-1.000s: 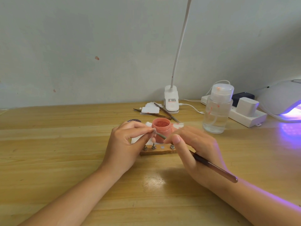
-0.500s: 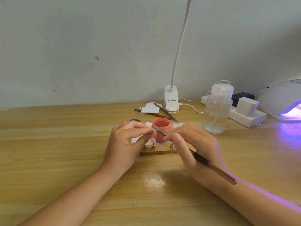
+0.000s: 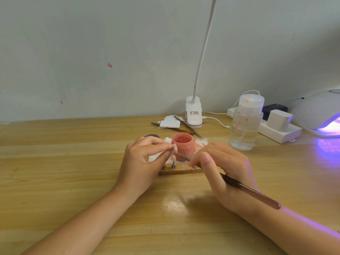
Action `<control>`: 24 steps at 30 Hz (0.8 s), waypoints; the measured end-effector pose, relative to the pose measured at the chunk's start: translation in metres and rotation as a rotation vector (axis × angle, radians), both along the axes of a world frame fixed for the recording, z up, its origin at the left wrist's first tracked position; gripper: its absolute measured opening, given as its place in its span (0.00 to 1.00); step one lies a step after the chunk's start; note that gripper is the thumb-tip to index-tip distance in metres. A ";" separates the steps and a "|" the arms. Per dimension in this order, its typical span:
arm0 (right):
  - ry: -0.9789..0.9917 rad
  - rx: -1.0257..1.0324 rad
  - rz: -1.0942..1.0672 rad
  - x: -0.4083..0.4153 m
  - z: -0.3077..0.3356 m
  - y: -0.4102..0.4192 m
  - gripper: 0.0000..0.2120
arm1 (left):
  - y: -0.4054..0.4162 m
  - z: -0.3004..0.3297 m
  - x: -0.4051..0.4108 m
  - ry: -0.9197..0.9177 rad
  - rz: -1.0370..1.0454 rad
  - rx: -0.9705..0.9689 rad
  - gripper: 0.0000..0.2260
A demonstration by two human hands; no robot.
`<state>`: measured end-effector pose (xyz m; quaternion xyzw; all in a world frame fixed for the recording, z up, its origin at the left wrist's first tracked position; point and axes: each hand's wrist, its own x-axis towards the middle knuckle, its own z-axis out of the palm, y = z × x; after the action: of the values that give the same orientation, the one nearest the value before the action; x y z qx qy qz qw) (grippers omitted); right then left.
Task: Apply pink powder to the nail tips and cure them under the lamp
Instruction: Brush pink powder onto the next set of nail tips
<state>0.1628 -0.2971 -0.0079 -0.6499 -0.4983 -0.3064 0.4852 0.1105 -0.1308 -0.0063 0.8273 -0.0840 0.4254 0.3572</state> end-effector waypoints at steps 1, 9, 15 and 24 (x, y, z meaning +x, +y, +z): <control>-0.003 0.002 -0.006 0.000 0.000 0.000 0.21 | 0.000 0.000 0.000 -0.001 0.003 0.002 0.08; -0.012 0.001 -0.019 0.000 0.000 0.000 0.20 | 0.000 0.000 -0.002 0.035 0.036 -0.010 0.12; 0.007 -0.003 -0.031 0.000 -0.001 0.000 0.24 | -0.001 0.002 -0.003 0.045 0.041 -0.019 0.12; 0.046 0.029 -0.043 0.000 -0.001 0.001 0.24 | -0.001 0.002 -0.004 0.047 0.025 -0.036 0.10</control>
<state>0.1628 -0.2965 -0.0087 -0.6603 -0.4684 -0.3087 0.4993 0.1070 -0.1319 -0.0046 0.8313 -0.0574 0.4119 0.3687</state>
